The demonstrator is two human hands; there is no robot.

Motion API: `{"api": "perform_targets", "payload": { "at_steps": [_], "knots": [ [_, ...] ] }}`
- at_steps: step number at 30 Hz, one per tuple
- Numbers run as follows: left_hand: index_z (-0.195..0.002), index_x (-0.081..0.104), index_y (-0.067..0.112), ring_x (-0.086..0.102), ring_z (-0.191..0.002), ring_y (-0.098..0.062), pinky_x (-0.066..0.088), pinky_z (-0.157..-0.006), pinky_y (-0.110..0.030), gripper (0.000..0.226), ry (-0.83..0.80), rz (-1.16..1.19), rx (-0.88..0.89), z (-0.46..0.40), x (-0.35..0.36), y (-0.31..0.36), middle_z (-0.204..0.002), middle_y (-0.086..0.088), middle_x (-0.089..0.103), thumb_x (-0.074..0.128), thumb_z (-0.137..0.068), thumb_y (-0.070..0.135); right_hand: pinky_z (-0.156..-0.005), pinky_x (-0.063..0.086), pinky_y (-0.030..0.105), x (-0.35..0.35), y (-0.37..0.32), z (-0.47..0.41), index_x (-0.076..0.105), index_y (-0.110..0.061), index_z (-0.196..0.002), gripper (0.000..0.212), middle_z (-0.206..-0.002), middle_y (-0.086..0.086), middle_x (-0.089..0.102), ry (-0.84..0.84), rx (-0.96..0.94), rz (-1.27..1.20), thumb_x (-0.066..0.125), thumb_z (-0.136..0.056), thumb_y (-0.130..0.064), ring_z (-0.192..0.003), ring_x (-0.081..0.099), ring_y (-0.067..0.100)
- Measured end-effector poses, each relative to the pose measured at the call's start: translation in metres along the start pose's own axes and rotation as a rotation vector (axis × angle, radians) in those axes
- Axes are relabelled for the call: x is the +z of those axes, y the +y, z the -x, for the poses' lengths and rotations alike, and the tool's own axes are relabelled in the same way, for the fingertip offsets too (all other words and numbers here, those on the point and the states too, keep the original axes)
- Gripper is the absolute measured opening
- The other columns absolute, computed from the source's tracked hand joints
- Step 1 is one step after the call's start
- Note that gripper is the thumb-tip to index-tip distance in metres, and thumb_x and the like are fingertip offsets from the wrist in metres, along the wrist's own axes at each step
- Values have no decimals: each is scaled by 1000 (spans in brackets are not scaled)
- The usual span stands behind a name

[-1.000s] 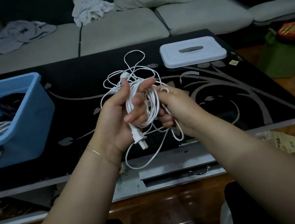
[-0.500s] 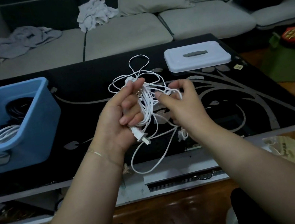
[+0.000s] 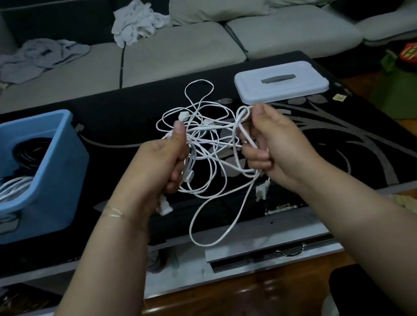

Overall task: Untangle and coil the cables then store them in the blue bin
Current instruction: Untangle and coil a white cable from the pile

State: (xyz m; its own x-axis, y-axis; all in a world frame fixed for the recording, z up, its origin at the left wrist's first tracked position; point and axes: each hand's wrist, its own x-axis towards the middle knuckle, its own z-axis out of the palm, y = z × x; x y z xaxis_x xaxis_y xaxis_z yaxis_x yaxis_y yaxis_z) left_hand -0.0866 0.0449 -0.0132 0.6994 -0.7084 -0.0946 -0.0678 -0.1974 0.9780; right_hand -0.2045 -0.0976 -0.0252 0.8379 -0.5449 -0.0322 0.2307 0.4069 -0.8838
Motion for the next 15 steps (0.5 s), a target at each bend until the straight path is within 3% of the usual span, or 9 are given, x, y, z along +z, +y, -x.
{"api": "perform_targets", "payload": {
  "at_steps": [3,5,7,8,10,11,12,13,15],
  "knots": [
    [-56,32,20,24,-34,-10,18,-43,-20,55,36,88,2,-2,2,0,-44,2,36,38,-95,58,-35,18,11,0,2,-1,43,-17,-78,33,-53,3,40,-39,82,69,32,-104,-35,-32,24,7],
    [-59,34,20,23,-32,-7,19,-39,-17,52,41,280,-46,-6,-3,-1,-47,3,43,38,-95,58,-37,19,13,-1,2,-1,52,-17,-78,34,-48,5,35,-89,49,159,37,-101,-38,-32,23,9],
    [-61,33,22,22,-29,-3,18,-34,-14,50,13,523,-118,-10,-8,-4,-48,7,43,38,-95,58,-38,25,16,0,1,0,64,-21,-82,31,-50,5,47,-156,-18,246,44,-92,-43,-35,32,10],
    [-61,33,22,21,-28,-2,17,-32,-14,50,17,625,-150,-12,-9,-5,-47,8,42,38,-95,58,-42,35,20,-1,3,0,69,-24,-85,30,-59,3,58,-177,-84,334,46,-89,-43,-42,44,11],
    [-61,34,22,22,-26,-2,16,-30,-14,49,101,786,-197,-16,-10,-10,-44,10,41,38,-96,56,-68,51,24,0,7,2,71,-32,-88,24,-89,-3,71,-156,-290,587,49,-92,-36,-76,63,11],
    [-62,34,22,22,-26,-2,16,-29,-14,48,175,858,-206,-18,-10,-12,-43,11,40,39,-97,56,-79,51,24,0,7,1,70,-31,-90,23,-98,-3,70,-118,-381,642,48,-96,-30,-90,64,11],
    [-62,35,23,22,-26,-2,16,-28,-14,48,270,924,-201,-20,-12,-14,-42,11,39,39,-97,55,-80,51,23,0,8,2,69,-28,-91,25,-96,-4,70,-62,-416,613,46,-99,-25,-90,65,10],
    [-62,35,23,21,-27,-2,17,-28,-15,47,375,978,-182,-23,-14,-16,-41,11,38,39,-98,54,-68,51,22,2,5,3,69,-23,-88,28,-84,-6,68,1,-392,497,44,-101,-22,-76,64,9],
    [-63,37,22,22,-30,-4,19,-31,-16,46,573,1024,-126,-24,-20,-20,-42,11,38,40,-99,52,-43,34,18,-1,0,1,65,-18,-81,34,-59,-8,51,143,-334,285,40,-102,-24,-47,41,7]
  ]
}}
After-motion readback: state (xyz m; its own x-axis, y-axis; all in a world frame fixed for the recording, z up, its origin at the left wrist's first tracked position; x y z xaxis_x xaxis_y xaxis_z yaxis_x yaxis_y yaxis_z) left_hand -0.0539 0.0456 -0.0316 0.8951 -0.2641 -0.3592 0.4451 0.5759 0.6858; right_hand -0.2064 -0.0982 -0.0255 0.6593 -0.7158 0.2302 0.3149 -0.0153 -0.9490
